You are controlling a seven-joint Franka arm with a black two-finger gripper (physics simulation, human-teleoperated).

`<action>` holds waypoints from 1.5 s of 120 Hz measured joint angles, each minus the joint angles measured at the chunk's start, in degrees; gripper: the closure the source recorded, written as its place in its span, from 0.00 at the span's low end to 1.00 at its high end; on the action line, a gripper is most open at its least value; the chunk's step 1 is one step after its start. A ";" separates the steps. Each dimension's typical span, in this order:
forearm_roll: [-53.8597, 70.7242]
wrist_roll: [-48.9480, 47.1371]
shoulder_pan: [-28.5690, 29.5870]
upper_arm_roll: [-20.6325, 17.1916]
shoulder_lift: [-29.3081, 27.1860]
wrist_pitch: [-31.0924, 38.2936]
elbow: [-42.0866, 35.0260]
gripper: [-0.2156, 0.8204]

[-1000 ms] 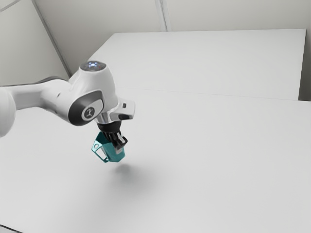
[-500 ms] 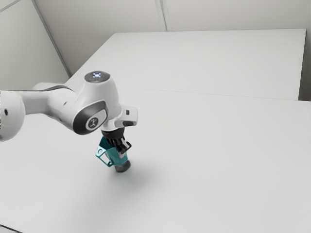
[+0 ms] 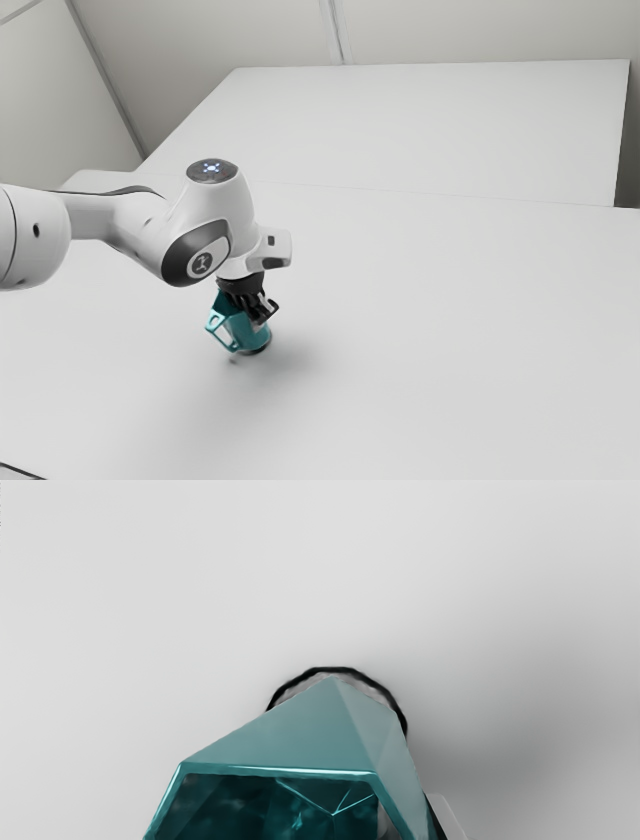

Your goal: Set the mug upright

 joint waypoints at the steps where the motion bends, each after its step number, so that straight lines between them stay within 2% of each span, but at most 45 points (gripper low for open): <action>1: -0.03 -0.02 0.00 -0.01 -0.03 0.02 -0.01 0.89; 23: -0.70 -0.44 -0.08 -0.04 -1.34 0.17 -0.01 0.73; 47: -1.97 -0.72 -0.30 -0.13 -3.78 -0.19 0.12 0.44; 68: -3.73 -0.84 -0.22 -0.37 -5.02 -1.20 1.00 0.32; 76: -4.68 -0.89 0.25 -0.64 -5.05 -2.24 2.12 0.30; 90: -5.58 -0.98 2.90 -4.08 -4.86 -4.91 5.42 0.27; 124: -7.43 -1.11 4.32 -4.77 -4.49 -12.49 12.53 0.24; 140: -9.00 -1.14 7.72 -7.58 -4.43 -16.16 15.25 0.24; 180: -11.28 -1.15 9.40 -7.23 -4.17 -25.33 23.74 0.23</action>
